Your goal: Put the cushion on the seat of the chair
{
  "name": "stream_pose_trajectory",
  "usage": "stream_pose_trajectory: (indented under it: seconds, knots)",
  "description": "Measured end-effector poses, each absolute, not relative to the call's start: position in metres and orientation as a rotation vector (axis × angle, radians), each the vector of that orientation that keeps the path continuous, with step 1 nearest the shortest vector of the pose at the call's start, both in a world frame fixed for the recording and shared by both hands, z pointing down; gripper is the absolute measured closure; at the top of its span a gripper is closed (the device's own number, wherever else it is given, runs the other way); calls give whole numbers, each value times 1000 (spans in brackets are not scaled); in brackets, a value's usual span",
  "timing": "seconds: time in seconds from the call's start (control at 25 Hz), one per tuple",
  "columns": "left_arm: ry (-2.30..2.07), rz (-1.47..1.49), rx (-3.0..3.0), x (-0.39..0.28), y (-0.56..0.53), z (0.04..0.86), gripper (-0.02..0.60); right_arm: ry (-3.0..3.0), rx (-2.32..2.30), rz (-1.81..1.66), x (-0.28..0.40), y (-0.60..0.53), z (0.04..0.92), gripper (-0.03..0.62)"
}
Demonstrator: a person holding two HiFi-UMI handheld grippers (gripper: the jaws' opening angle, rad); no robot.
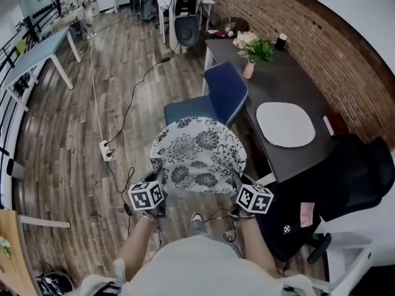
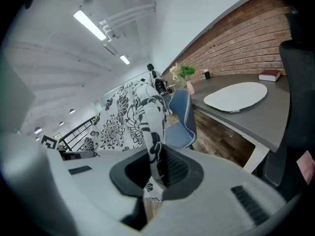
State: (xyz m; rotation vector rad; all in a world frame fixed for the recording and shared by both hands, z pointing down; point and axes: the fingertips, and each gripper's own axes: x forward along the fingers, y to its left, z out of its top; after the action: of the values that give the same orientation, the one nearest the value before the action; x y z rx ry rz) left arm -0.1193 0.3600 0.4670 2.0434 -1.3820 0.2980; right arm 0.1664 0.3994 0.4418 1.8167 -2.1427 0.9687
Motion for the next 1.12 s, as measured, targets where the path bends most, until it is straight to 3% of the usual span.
stream_pose_trajectory:
  seconds: [0.52, 1.12]
  knots:
    - [-1440, 302, 2016, -79, 278, 466, 560, -2174, 1763, 995, 211, 297, 449, 566]
    - [-1479, 327, 1954, -86, 211, 482, 560, -2177, 1701, 1076, 204, 225, 475, 566]
